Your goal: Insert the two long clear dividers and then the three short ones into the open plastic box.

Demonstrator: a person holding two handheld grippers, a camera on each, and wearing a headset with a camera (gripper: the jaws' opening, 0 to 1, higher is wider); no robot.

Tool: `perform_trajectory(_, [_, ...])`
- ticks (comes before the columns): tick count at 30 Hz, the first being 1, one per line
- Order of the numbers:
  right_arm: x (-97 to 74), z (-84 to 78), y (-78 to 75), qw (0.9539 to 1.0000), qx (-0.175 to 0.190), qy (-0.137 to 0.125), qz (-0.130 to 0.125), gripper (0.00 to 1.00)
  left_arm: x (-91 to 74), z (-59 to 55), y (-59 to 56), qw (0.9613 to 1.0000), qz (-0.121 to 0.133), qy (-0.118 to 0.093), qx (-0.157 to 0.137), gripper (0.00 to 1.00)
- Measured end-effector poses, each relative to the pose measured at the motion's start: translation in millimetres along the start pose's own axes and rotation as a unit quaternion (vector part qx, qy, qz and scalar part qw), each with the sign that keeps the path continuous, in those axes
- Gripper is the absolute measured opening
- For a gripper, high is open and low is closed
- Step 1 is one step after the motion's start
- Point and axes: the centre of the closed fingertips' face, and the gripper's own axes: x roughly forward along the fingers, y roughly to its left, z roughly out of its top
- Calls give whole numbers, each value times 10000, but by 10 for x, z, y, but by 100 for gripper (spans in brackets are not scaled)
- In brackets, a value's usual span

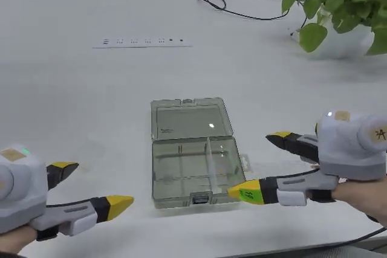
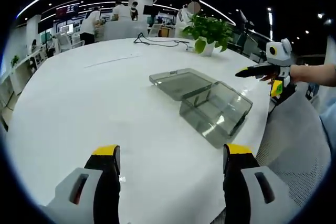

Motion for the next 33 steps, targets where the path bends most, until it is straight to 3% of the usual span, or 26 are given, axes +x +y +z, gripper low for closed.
perform_trajectory(3, [-56,-85,-42,9990,-396,205,-7,100,-2,-54,157,9994,186,303,49,82])
perform_trajectory(7, [-79,-133,-34,9984,-528,224,6,100,7,-124,349,9966,389,700,177,83])
perform_trajectory(9, [-89,-156,-42,9983,-540,227,-4,100,-17,-237,493,9911,576,1172,243,84])
perform_trajectory(16, [-101,-214,-99,9995,-295,58,-15,100,-10,-357,826,9790,810,1848,297,78])
perform_trajectory(17, [-104,-211,-103,9996,-287,47,-38,100,3,-360,834,9784,777,1892,311,78])
perform_trajectory(20, [-132,-210,-127,9997,-206,-15,-88,100,18,-380,898,9717,666,2192,577,77])
perform_trajectory(22, [-141,-219,-136,9998,-170,-47,-110,100,36,-381,920,9692,626,2300,613,75])
perform_trajectory(26, [-152,-234,-138,9999,-83,-70,-129,100,76,-425,985,9608,525,2636,680,72])
perform_trajectory(27, [-154,-233,-132,9999,-81,-79,-131,100,101,-402,982,9625,494,2590,633,72])
perform_trajectory(33, [-142,-213,-140,9998,-48,-113,-170,100,132,-344,948,9559,413,2806,758,60])
